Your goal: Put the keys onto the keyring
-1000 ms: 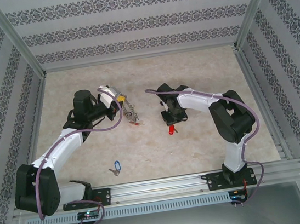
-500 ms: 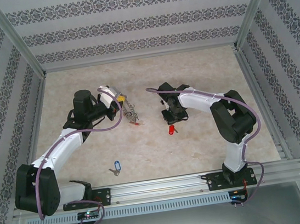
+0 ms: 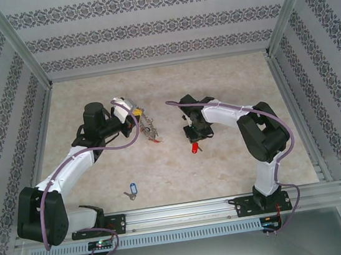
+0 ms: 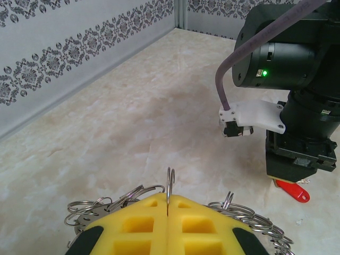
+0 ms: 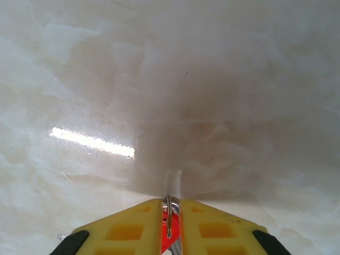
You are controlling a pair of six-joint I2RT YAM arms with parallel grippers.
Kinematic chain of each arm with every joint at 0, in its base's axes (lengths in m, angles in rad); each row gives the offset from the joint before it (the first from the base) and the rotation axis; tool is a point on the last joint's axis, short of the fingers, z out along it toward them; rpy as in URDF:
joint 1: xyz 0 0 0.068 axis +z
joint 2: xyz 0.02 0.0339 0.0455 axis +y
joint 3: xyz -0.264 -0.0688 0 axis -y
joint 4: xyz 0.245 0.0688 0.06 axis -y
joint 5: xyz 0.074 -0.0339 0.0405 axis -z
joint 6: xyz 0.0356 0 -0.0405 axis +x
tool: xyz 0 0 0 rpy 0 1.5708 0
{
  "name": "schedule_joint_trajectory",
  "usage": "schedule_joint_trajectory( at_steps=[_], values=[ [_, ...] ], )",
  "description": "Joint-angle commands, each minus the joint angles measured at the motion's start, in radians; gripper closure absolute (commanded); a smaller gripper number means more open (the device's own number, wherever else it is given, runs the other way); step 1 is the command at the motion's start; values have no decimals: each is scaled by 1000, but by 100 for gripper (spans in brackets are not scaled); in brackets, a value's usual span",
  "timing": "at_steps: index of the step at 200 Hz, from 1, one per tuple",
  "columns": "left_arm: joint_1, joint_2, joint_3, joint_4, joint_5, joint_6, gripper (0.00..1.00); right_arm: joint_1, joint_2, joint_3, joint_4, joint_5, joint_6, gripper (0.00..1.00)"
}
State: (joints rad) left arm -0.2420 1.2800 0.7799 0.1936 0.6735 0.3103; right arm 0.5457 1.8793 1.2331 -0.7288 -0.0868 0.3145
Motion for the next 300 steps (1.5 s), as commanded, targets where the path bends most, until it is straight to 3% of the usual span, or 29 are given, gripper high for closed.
schedule_joint_trajectory(
  at_steps=[1,47,72,140,200,238,273,300],
  values=[
    [-6,-25,9,18,24,21,100,0,8,-7,-2,-8,3,92],
    [-5,-27,7,17,24,21,100,0,-16,-4,-9,2,0,97],
    [-6,-32,6,21,39,23,100,-7,-105,-38,21,-19,-5,100],
    [-57,-51,32,5,186,46,100,-88,-569,-235,311,-383,-177,100],
    [-187,-41,122,-135,273,110,100,-124,-862,-353,503,-535,-285,100],
    [-255,2,160,-155,307,115,100,-99,-1011,-454,621,-527,-368,100],
    [-300,43,166,-137,305,109,100,25,-1057,-480,585,-304,-541,100],
    [-315,67,164,-121,284,105,100,71,-1027,-470,599,-272,-580,100]
  ],
)
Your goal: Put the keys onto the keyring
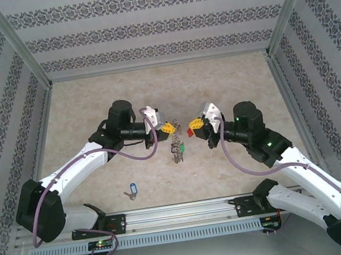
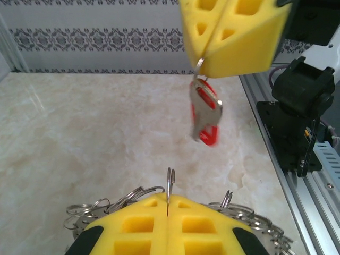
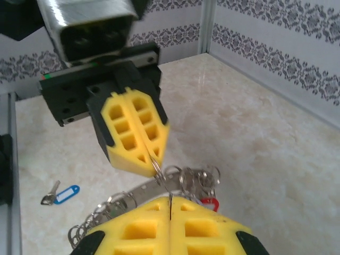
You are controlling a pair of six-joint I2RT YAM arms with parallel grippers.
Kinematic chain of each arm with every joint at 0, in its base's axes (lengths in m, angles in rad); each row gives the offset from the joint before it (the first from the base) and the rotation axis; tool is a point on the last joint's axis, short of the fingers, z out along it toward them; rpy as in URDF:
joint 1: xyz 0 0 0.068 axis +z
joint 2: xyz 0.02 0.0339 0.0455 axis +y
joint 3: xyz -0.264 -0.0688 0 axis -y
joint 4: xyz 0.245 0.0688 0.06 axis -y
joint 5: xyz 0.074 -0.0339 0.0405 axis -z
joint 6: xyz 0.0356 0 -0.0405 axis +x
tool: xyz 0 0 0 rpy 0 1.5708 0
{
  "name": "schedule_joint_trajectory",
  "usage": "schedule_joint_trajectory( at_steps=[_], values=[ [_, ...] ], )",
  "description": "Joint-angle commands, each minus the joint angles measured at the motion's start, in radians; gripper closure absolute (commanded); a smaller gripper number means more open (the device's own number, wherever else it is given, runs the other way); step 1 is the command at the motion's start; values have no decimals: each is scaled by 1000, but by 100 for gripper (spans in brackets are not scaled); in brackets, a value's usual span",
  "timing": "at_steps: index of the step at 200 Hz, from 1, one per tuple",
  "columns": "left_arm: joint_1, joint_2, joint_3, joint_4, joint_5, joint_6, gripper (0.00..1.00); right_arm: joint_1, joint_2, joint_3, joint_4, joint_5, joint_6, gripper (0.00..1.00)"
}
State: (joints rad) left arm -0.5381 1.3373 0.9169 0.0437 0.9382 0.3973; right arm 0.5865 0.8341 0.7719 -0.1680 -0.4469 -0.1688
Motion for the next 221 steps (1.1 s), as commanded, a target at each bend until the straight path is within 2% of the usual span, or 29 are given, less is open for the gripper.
schedule_joint_trajectory(
  at_steps=[1,55,161,221],
  values=[
    [-20,10,27,31,18,18,100,32,20,-8,39,91,-97,100],
    [-33,25,4,78,-39,-5,100,56,95,24,-8,103,-144,100],
    [-42,32,4,81,-59,1,100,63,186,69,27,19,-30,100],
    [-42,30,3,73,-57,9,100,74,195,54,92,64,3,100]
  ],
)
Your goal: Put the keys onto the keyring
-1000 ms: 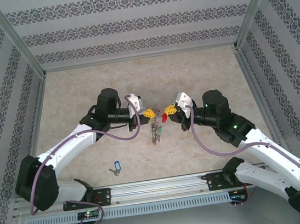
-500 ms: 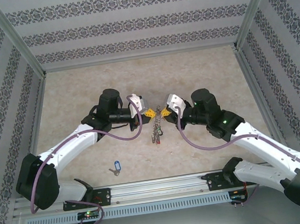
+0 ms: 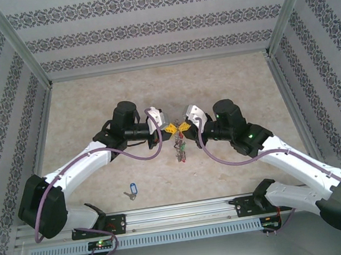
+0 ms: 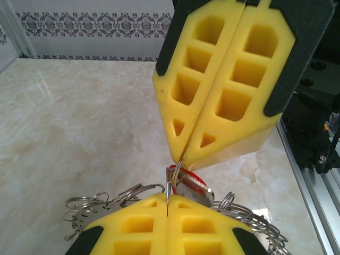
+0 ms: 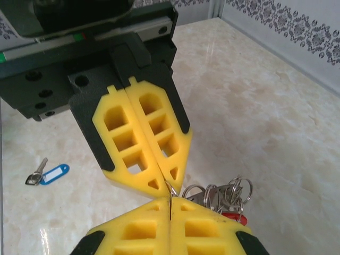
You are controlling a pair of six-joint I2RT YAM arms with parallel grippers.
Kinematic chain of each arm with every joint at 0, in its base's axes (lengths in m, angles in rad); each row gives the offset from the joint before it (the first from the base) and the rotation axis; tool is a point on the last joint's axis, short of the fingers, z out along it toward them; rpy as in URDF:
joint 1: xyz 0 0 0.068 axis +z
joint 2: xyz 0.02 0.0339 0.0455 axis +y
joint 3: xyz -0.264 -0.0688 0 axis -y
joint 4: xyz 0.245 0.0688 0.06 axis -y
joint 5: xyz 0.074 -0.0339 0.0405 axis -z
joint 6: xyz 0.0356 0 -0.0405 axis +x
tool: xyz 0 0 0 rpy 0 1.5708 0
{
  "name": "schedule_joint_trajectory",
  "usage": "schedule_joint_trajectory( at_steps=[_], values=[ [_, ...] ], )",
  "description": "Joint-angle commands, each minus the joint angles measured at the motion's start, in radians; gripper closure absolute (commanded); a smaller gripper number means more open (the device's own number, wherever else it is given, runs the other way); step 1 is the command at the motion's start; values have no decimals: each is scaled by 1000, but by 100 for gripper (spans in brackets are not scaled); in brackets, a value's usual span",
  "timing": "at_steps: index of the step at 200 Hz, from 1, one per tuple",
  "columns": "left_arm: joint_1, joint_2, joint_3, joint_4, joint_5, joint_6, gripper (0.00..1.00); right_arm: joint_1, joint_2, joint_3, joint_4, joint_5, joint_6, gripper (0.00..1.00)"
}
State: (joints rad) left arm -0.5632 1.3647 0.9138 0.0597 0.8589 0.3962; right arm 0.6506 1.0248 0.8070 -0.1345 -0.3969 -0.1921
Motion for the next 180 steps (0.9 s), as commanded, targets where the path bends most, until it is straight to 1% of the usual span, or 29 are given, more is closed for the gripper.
schedule_joint_trajectory(
  at_steps=[1,28,51,79,116,135,166,180],
  values=[
    [-17,3,6,56,22,10,100,10,5,19,61,15,27,100],
    [-17,-1,4,56,23,9,100,17,14,19,63,32,23,100],
    [-17,-7,1,62,23,5,100,38,37,40,14,96,-10,100],
    [-17,-15,-11,81,12,-4,100,47,38,34,21,134,-13,100],
    [-17,-22,-20,90,10,-4,100,46,17,15,36,245,8,100],
    [-19,-22,-23,88,10,-3,100,45,5,8,29,277,20,100],
    [-18,-19,-25,92,8,1,100,37,-7,-5,31,270,48,100],
    [-18,-22,-33,107,4,-3,100,36,0,-4,16,290,55,100]
  ],
)
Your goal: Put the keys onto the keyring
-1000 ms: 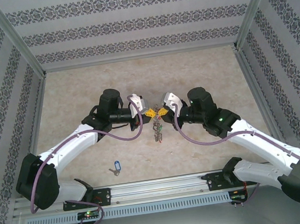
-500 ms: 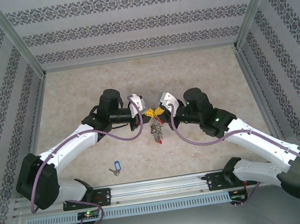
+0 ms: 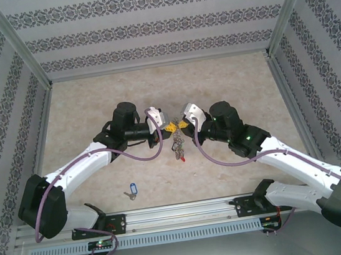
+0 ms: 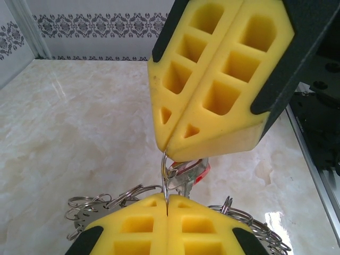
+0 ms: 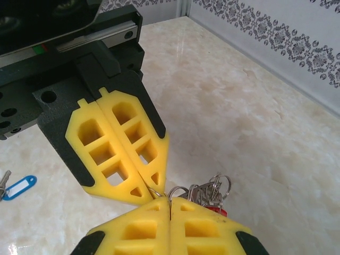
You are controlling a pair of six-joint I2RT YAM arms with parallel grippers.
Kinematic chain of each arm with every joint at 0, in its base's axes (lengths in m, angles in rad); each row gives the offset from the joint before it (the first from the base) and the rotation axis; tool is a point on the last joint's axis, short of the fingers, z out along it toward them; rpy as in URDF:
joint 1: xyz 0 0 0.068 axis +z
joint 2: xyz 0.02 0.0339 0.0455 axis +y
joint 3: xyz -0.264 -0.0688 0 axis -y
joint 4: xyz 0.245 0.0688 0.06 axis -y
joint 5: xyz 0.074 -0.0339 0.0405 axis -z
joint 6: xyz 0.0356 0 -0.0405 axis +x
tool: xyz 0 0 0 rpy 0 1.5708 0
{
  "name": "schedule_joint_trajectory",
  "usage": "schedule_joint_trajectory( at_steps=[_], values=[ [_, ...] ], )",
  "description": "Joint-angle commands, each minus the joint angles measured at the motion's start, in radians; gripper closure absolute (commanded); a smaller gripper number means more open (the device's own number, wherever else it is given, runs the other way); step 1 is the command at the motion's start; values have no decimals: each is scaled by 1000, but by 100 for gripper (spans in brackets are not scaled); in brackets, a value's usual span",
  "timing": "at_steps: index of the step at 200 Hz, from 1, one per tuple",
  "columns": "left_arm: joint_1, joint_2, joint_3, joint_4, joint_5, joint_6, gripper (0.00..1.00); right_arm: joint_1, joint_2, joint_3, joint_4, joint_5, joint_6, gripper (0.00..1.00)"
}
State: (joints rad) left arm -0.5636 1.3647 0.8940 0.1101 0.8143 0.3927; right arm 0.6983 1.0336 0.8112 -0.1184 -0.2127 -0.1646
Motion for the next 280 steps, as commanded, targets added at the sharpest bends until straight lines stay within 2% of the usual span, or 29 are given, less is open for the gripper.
schedule_joint_trajectory(
  at_steps=[1,81,110,158,280],
  values=[
    [-18,-21,-13,57,47,0,100,-12,-8,-9,-1,106,29,100],
    [-18,-2,-54,151,48,-28,100,-52,25,-9,-20,61,118,100],
    [-19,30,-106,245,42,-53,100,-54,42,-6,-27,57,131,100],
    [-30,53,-179,415,-9,-101,100,-85,68,-26,-27,1,175,100],
    [-52,136,-275,655,-136,-185,100,-150,199,-55,-7,-131,204,100]
  ],
)
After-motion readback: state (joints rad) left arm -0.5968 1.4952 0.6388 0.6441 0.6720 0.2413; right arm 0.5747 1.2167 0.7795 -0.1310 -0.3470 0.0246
